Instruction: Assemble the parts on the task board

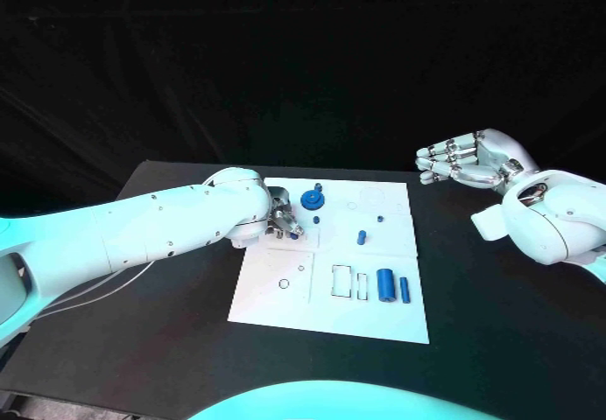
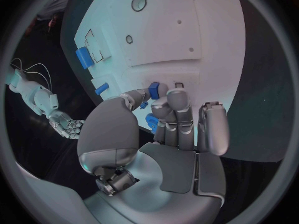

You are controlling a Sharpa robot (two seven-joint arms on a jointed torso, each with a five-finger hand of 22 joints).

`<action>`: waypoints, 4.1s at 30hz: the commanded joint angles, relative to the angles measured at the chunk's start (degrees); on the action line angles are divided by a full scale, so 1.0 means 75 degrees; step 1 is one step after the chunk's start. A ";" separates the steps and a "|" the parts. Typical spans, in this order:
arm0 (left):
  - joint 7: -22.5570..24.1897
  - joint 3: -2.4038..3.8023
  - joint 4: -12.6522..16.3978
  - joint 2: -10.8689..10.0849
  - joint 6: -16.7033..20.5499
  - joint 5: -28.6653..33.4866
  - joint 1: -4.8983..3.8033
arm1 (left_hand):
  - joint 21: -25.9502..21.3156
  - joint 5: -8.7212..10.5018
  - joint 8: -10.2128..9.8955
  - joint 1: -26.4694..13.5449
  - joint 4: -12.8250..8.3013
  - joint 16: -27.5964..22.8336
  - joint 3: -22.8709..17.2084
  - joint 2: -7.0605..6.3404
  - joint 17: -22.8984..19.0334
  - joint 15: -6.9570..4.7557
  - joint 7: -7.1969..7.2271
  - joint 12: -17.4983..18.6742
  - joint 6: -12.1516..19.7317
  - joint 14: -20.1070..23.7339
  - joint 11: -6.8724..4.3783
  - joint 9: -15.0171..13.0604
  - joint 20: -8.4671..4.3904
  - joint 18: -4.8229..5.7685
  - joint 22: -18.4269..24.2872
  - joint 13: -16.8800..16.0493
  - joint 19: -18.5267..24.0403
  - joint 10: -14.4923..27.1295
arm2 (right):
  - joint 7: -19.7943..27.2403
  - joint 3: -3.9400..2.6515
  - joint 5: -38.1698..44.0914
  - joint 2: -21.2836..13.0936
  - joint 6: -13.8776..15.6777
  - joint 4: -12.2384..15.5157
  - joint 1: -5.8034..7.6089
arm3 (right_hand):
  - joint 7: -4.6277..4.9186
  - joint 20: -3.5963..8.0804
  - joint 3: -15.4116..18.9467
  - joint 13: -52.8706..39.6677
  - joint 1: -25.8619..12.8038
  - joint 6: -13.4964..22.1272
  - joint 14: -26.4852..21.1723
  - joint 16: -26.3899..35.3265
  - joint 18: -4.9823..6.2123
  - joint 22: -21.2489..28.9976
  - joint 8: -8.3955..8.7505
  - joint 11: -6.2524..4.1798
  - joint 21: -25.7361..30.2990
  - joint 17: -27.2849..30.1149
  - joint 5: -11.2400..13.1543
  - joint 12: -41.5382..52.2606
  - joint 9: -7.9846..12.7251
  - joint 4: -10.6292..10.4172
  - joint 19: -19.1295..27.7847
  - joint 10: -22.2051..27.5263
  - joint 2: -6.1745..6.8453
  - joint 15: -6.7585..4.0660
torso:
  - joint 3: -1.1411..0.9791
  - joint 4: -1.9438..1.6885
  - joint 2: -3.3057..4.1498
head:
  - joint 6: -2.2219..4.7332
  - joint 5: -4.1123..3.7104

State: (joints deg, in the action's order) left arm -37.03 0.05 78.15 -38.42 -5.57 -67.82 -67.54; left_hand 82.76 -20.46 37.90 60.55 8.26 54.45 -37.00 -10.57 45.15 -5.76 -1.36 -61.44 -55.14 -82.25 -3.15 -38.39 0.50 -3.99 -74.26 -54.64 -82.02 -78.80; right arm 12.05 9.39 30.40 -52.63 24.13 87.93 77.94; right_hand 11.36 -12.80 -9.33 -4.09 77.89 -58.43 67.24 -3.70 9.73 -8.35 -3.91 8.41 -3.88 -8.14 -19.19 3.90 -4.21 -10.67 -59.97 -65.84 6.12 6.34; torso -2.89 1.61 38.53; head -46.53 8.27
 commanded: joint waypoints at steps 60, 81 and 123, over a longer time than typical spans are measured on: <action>0.0156 0.0353 -0.0403 -0.0335 -0.0233 0.1069 -0.0882 | -0.0548 -0.0026 -0.0488 0.0627 0.1121 -0.0092 0.4392 0.0425 -0.0023 0.0102 -0.0118 0.1022 0.0183 0.0003 0.0186 0.0322 0.0100 -0.0088 0.0882 0.1497 0.0373 0.0949 | 0.0039 -0.0003 0.0058 0.0185 -0.0084 -0.0154 -0.0067 | 0.0133 -0.0168 0.0310 0.0049 -0.0057 0.0423 -0.0480 0.0014 0.0111 0.0376 0.0023 0.0126 0.0036 0.0258 -0.0049 0.0132 0.0021 0.0100 0.0436 0.0427 -0.0119 0.0151 | 0.0006 0.0007 -0.0005 | 0.0142 0.0050; 0.0383 0.0204 -0.2277 0.0563 -0.0495 0.0542 -0.0976 | -0.0464 -0.0030 -0.0903 0.0752 0.1122 -0.0099 0.4730 0.0547 -0.0031 0.0192 -0.0252 0.1161 0.0278 0.0010 0.0300 0.0786 0.0151 -0.0050 0.0689 0.1741 0.0271 0.1096 | 0.0046 -0.0003 0.0069 0.0228 -0.0106 -0.0131 -0.0074 | 0.0121 -0.0168 0.0312 0.0043 -0.0038 0.0385 -0.0447 -0.0008 0.0120 0.0409 -0.0008 0.0111 0.0018 0.0270 -0.0100 0.0199 0.0004 0.0116 0.0441 0.0407 -0.0167 0.0138 | 0.0015 0.0013 0.0067 | 0.0205 0.0094; 0.0203 0.0062 -0.2730 0.0823 -0.1264 0.0727 -0.0813 | -0.0366 -0.0039 -0.0952 0.0756 0.1126 -0.0094 0.4868 0.0692 -0.0028 0.0177 -0.0224 0.0975 0.0126 0.0009 0.0276 0.0945 0.0155 -0.0017 0.0507 0.1597 0.0184 0.0978 | -0.0093 -0.0004 0.0079 0.0233 -0.0182 -0.0109 -0.0074 | 0.0114 -0.0164 0.0316 0.0043 -0.0029 0.0367 -0.0432 -0.0011 0.0122 0.0425 -0.0017 0.0103 0.0010 0.0277 -0.0137 0.0232 -0.0003 0.0126 0.0436 0.0399 -0.0181 0.0132 | 0.0024 0.0012 0.0096 | 0.0223 0.0142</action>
State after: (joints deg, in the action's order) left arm -35.15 0.51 57.53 -32.39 -13.75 -62.63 -73.65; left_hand 79.66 -20.51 31.03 66.35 16.81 53.91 -0.73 -5.86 44.96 -4.71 -3.15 -53.90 -53.83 -82.03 -1.11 -31.33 1.74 -3.99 -70.43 -42.63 -80.16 -71.22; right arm 11.56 9.38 30.57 -50.90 23.65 87.01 77.41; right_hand 12.47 -14.02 -7.20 -3.80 77.58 -55.67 63.96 -3.70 9.72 -5.24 -3.91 9.43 -3.88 -6.11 -19.86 5.48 -4.16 -9.96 -57.10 -62.96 5.35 7.57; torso -2.72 1.74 39.22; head -44.82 9.34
